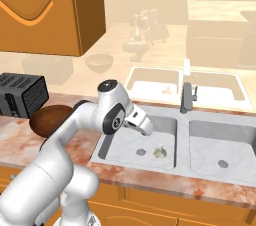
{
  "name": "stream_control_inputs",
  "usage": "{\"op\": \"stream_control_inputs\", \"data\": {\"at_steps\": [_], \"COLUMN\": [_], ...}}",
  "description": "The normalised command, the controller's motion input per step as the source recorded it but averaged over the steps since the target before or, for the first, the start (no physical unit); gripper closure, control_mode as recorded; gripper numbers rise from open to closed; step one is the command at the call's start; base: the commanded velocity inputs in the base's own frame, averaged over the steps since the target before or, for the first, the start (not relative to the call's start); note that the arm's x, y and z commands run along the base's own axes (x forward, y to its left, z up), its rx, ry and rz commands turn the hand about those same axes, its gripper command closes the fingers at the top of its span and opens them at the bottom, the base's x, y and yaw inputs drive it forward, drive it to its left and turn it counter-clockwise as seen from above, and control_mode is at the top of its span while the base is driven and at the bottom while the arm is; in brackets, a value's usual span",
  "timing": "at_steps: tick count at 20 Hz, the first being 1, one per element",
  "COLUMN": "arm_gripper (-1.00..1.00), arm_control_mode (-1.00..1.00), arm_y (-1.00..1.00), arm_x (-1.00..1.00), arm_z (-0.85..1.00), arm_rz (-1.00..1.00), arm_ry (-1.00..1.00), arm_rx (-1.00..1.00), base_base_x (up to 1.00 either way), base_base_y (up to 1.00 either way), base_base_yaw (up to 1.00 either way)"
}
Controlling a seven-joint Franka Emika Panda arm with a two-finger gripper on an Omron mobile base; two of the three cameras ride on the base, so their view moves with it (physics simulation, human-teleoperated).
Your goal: Pick the bananas from the cabinet and place them in one bowl. Pick the garlic from the sink and place it in the other bowl.
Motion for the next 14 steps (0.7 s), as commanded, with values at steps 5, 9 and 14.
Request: {"op": "stream_control_inputs", "data": {"at_steps": [5,9,14], "arm_gripper": [-1.0,-1.0,-1.0], "arm_control_mode": [-1.0,-1.0,-1.0], "arm_y": [0.0,-0.03,-0.04], "arm_x": [0.17,0.24,0.3], "arm_z": [-0.42,-0.3,-0.29], "arm_rz": [0.0,0.0,0.0], "arm_ry": [0.0,0.0,0.0], "arm_rx": [0.0,0.0,0.0], "base_base_x": [0.0,0.0,0.0], "base_base_y": [0.0,0.0,0.0], "base_base_yaw": [0.0,0.0,0.0]}}
